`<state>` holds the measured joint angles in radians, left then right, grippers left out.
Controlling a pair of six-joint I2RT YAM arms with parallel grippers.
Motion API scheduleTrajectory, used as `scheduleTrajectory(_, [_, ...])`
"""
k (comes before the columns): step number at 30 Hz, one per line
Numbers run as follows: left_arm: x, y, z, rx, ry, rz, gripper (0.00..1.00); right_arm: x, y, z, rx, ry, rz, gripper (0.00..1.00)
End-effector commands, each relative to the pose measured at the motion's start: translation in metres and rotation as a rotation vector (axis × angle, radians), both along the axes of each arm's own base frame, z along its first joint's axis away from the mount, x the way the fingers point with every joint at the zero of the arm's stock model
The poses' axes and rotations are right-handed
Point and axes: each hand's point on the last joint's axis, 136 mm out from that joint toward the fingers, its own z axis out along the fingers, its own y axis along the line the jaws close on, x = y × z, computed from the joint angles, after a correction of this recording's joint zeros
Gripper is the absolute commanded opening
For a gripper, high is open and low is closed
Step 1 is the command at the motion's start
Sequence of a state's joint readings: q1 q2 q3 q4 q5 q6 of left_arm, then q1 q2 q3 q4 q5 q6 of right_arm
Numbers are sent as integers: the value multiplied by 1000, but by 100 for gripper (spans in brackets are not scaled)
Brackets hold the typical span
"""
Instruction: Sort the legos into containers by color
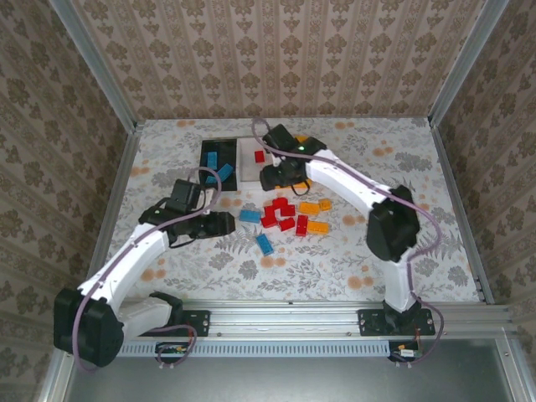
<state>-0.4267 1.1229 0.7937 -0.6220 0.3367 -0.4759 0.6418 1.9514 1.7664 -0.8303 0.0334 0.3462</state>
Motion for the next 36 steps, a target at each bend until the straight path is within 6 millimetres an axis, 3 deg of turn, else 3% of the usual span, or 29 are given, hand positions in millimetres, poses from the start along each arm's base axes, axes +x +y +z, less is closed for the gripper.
scheduleTrajectory(1, [11,-24,8,-18,-35,-55,64,-37,-27,-22,-39,73,-28,66])
scheduleTrajectory(4, [16,-41,2,-14,-22,-92,65,-62,-45,-47,-55,120,-60,67])
scheduleTrajectory(8, [18,-66,-4,-13,-10,-138,65,-83,-46,-73,-17,193,-86,67])
scheduleTrajectory(14, [14,-85,-15,9,18,-179,65,-92,-46,-98,-2,237,-121,66])
scheduleTrajectory(26, [9,-82,-24,37,40,-178,66,-90,-45,-127,-40,272,-119,63])
scheduleTrajectory(36, [7,-79,-25,51,46,-185,66,-86,-55,-138,-129,271,-125,63])
